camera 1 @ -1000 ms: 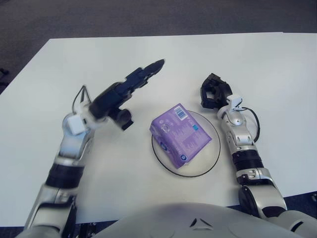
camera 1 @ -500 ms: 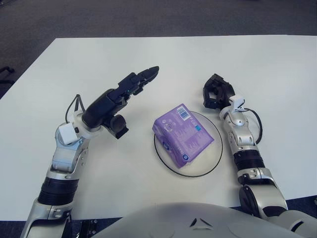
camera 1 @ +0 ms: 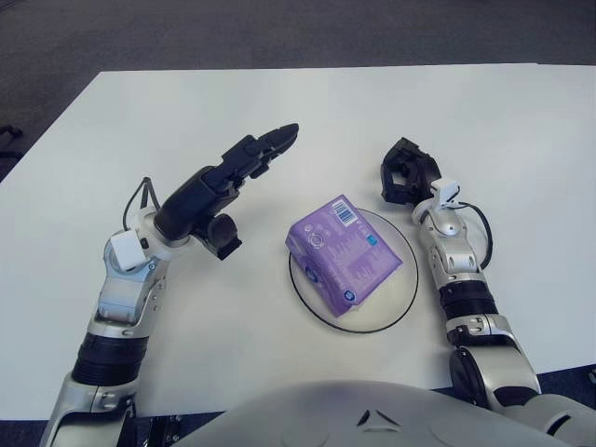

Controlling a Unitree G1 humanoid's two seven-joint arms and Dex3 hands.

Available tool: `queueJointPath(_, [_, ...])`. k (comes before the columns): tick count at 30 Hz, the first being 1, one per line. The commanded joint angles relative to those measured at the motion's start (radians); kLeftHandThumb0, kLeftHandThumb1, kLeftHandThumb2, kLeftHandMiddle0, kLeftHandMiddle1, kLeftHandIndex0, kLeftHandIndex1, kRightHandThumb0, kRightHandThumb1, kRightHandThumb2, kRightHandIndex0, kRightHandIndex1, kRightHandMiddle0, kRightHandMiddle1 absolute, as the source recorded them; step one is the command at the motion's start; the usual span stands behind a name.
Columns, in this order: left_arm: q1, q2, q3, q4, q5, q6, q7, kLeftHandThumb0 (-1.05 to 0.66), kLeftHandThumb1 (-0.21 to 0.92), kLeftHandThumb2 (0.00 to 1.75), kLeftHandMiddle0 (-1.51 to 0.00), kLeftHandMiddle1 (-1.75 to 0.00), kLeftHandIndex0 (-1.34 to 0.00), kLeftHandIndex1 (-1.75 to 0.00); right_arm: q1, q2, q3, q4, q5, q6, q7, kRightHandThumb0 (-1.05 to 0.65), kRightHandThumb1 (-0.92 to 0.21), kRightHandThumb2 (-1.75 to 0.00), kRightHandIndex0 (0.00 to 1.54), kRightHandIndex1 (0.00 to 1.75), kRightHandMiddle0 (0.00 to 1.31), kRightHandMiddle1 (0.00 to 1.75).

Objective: Put the tissue paper into the plate.

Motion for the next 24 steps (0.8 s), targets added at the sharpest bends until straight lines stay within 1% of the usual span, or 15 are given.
queueJointPath(1, [-0.088,-0.186,0.105,0.235,0.012,0.217,0.377,-0.97,0.92,1.07,-0.33,-0.56,-0.08,-0.85,0.143,0.048,0.001,0.1,0.009,-0.014,-0.007,-0.45,-0.41,-1.2,0.98,1.75,0.54,1.75])
queueJointPath(2, [-0.099,-0.221,0.118,0.261,0.017,0.256,0.447,-0.91,0.92,1.04,-0.42,-0.84,-0.13,-1.09,0.145,0.047,0.0,0.1,0.01,-0.022,-0.005,-0.45,-0.41,-1.2,0.98,1.75,0.54,1.75])
queueJointPath(3, [-0.107,-0.237,0.119,0.267,0.025,0.268,0.476,-0.88,0.92,1.03,-0.45,-0.94,-0.15,-1.17,0.145,0.046,-0.002,0.101,0.012,-0.023,-0.002,-0.45,-0.41,-1.2,0.98,1.75,0.54,1.75])
queueJointPath(5, [-0.139,-0.262,0.123,0.332,0.048,0.262,0.514,-0.79,0.92,0.99,-0.55,-1.26,-0.24,-1.45,0.145,0.046,-0.005,0.101,0.016,-0.024,0.003,-0.45,-0.41,-1.19,0.97,1.75,0.54,1.75])
queueJointPath(6, [-0.159,-0.271,0.126,0.381,0.06,0.25,0.528,-0.78,0.92,0.99,-0.57,-1.32,-0.25,-1.5,0.145,0.046,-0.006,0.101,0.017,-0.024,0.004,-0.45,-0.41,-1.19,0.97,1.75,0.53,1.75])
queueJointPath(7, [-0.172,-0.277,0.128,0.412,0.068,0.242,0.538,-0.74,0.92,0.98,-0.6,-1.43,-0.29,-1.59,0.146,0.046,-0.007,0.102,0.019,-0.025,0.006,-0.45,-0.42,-1.19,0.97,1.75,0.53,1.75])
queueJointPath(9, [-0.186,-0.288,0.129,0.448,0.085,0.233,0.559,-0.69,0.92,0.96,-0.65,-1.56,-0.34,-1.68,0.146,0.045,-0.008,0.103,0.02,-0.027,0.008,-0.45,-0.42,-1.18,0.96,1.75,0.53,1.75])
queueJointPath(10, [-0.184,-0.291,0.127,0.444,0.101,0.238,0.578,-0.67,0.92,0.95,-0.66,-1.58,-0.36,-1.7,0.146,0.044,-0.009,0.103,0.021,-0.028,0.009,-0.45,-0.42,-1.18,0.96,1.75,0.53,1.75])
queueJointPath(12, [-0.182,-0.295,0.121,0.44,0.127,0.246,0.61,-0.59,0.92,0.91,-0.74,-1.68,-0.45,-1.73,0.147,0.043,-0.011,0.102,0.023,-0.03,0.011,-0.44,-0.43,-1.17,0.96,1.75,0.52,1.75])
queueJointPath(14, [-0.184,-0.297,0.12,0.443,0.144,0.25,0.628,-0.49,0.82,0.87,-0.77,-1.71,-0.39,-1.74,0.147,0.043,-0.012,0.103,0.023,-0.032,0.012,-0.44,-0.44,-1.16,0.96,1.75,0.52,1.75])
queueJointPath(17, [-0.178,-0.301,0.115,0.438,0.174,0.279,0.661,-0.42,0.72,0.87,-0.81,-1.73,-0.36,-1.74,0.148,0.042,-0.013,0.1,0.025,-0.032,0.014,-0.44,-0.44,-1.16,0.95,1.75,0.51,1.75])
queueJointPath(20, [-0.17,-0.303,0.111,0.425,0.194,0.306,0.684,-0.4,0.67,0.89,-0.85,-1.74,-0.37,-1.75,0.149,0.041,-0.013,0.098,0.026,-0.029,0.013,-0.44,-0.45,-1.15,0.95,1.75,0.51,1.75])
queueJointPath(24, [-0.168,-0.308,0.11,0.421,0.212,0.318,0.699,-0.4,0.61,0.96,-0.92,-1.75,-0.4,-1.75,0.149,0.04,-0.014,0.095,0.027,-0.025,0.013,-0.44,-0.45,-1.14,0.95,1.75,0.5,1.75])
